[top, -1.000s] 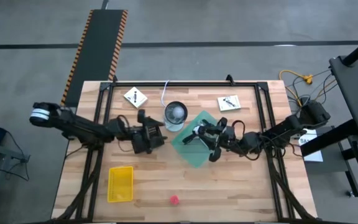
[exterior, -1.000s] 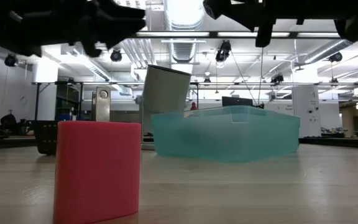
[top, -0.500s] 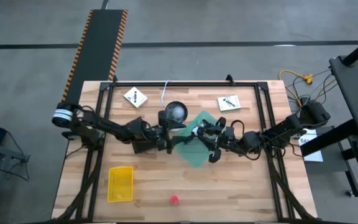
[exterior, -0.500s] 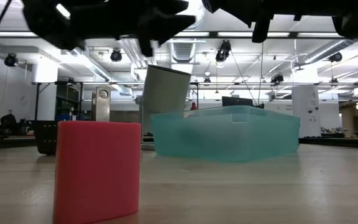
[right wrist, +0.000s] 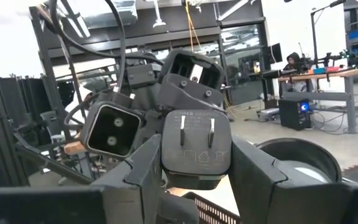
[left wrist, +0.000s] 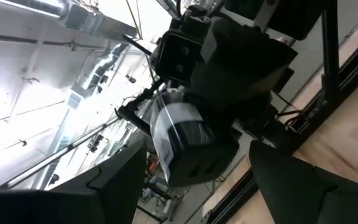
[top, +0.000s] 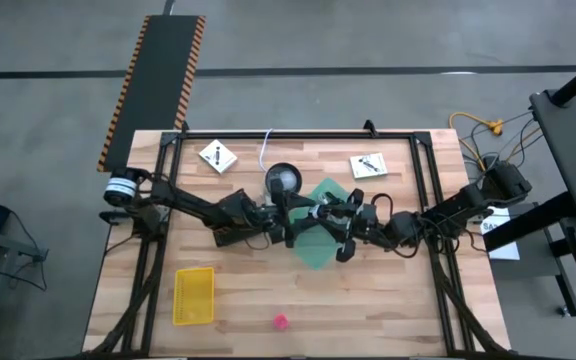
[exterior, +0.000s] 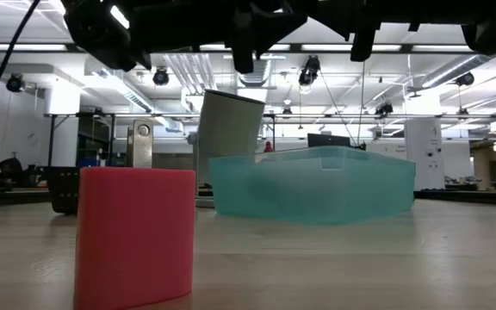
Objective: Pick and place items into bin
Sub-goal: Put the black charger adapter into the black bin
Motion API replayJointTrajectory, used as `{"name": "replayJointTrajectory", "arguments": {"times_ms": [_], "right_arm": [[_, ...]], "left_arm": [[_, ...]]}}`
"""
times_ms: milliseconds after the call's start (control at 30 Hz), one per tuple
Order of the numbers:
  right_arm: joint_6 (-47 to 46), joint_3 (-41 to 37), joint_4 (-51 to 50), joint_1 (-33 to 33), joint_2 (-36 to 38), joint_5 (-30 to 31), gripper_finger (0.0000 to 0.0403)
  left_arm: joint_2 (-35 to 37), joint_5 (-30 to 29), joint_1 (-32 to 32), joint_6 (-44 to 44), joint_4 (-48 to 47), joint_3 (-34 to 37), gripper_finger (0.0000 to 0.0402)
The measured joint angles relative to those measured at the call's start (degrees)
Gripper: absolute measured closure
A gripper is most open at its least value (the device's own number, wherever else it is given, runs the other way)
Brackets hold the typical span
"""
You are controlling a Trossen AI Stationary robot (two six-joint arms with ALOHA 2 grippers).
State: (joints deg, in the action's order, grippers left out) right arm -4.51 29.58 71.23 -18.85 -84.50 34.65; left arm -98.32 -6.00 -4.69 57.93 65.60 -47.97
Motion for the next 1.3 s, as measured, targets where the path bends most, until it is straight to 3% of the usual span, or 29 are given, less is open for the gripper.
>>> {"name": "replayJointTrajectory", "arguments": {"times_ms": [233,667,1000,1167,1300], "right_arm": [[0.0,-0.1,-0.4,0.0,0.0,0.8,0.0266],[0.1,0.8,-0.3,0.0,0.0,2.0,0.0266],[0.3,1.1,-0.7,0.0,0.0,1.8,0.0264],[2.0,1.1,-1.9,0.0,0.0,1.5,0.0242],[2.0,1.1,-2.3,0.0,0.0,1.3,0.0218]], "left_arm": [[-0.3,0.0,-0.4,-0.1,-0.2,-1.2,0.0139],[-0.2,0.0,-0.4,1.0,0.2,-1.7,0.0218],[-0.2,0.0,-0.4,0.9,0.1,-2.0,0.0231],[-0.2,-0.3,-0.4,-1.5,-0.2,-2.0,0.0236],[-0.2,-0.3,-0.4,-1.7,-0.4,-2.0,0.0265]]}}
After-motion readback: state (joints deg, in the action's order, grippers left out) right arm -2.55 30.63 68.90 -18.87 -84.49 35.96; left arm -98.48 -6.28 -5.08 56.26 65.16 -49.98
